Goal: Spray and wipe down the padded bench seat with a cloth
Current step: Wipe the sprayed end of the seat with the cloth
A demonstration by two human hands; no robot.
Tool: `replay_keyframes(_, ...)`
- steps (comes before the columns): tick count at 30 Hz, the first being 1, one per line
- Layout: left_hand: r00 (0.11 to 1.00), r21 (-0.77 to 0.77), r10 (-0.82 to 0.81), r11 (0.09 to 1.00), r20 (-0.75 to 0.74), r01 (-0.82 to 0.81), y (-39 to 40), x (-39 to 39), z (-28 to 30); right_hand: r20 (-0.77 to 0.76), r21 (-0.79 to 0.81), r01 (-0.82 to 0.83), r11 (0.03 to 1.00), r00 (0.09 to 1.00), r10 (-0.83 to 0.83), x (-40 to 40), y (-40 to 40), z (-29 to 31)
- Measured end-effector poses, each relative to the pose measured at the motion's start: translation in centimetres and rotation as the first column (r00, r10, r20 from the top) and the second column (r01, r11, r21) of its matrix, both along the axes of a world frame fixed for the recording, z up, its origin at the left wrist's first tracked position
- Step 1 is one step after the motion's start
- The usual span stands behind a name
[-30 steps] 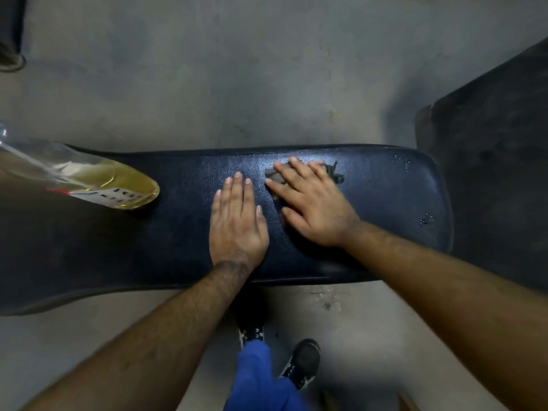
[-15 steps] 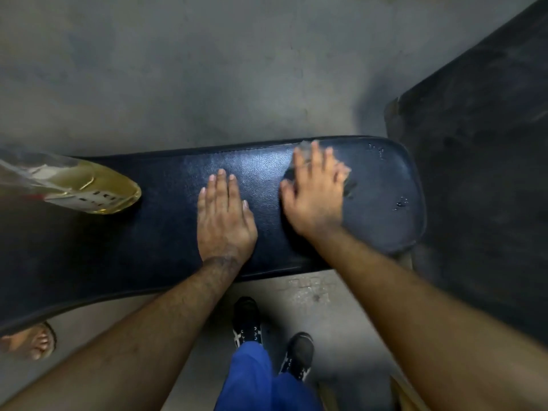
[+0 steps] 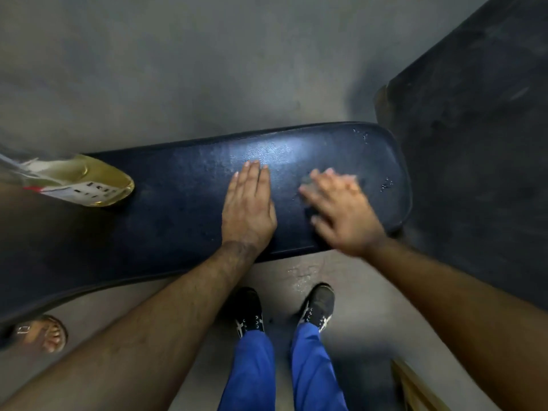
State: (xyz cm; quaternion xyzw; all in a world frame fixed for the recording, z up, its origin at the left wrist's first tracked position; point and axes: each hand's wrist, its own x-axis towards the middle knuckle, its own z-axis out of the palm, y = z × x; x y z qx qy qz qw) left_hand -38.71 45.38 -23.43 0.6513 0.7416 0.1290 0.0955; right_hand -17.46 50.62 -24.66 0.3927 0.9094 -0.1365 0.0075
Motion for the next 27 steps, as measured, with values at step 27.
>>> replay_keyframes(27,0.980,-0.046,0.135,0.989,-0.148,-0.144,7.1,7.5,-3.2,-0.098,0.007,0.040,0.999,0.994,-0.039,8.6,8.1,-1.1)
